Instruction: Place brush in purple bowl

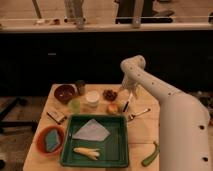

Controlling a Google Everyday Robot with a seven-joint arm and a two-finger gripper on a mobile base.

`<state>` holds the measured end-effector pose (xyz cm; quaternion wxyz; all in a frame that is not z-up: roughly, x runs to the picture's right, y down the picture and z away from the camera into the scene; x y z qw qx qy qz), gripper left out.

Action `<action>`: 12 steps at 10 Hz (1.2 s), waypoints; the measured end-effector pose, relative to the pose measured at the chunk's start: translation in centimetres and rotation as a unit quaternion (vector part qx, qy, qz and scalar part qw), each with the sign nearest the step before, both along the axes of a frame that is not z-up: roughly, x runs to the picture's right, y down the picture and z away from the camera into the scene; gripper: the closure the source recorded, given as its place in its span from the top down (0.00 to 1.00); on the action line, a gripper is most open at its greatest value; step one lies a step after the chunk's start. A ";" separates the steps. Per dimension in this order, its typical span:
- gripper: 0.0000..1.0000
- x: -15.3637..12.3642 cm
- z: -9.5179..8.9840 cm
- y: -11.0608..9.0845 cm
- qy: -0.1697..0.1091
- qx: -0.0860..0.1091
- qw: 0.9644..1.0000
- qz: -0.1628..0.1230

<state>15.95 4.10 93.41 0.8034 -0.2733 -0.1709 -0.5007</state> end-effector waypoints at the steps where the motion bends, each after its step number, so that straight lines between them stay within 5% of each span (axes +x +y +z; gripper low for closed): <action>1: 0.80 0.3 0.7 0.5 0.001 -0.009 1.000 -0.002; 7: 0.80 1.6 3.4 0.3 0.006 -0.027 1.000 0.013; 10: 0.80 2.3 4.6 0.1 0.006 -0.013 1.000 -0.001; 12: 0.80 2.2 5.6 0.4 0.006 -0.022 1.000 -0.011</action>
